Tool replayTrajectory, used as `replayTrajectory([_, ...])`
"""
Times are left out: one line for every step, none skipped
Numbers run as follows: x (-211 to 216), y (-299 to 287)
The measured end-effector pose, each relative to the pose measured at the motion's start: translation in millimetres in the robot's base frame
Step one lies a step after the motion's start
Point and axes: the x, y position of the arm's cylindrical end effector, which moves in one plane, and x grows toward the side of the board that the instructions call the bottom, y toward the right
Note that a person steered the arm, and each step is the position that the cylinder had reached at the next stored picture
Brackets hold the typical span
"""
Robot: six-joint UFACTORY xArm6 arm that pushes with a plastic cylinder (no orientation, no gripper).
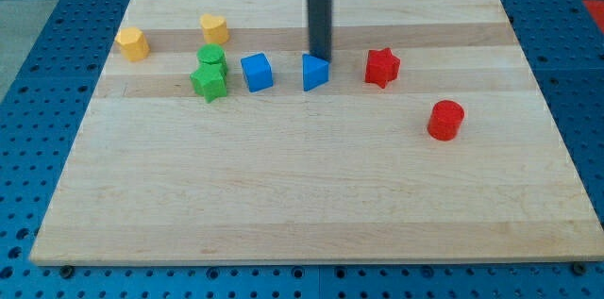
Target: Move blue traingle closer to blue cube
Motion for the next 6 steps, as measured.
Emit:
replayTrajectory([5, 18])
replayTrajectory([29, 4])
replayTrajectory([32, -14])
replayTrajectory([32, -28])
replayTrajectory([32, -38])
replayTrajectory([32, -45])
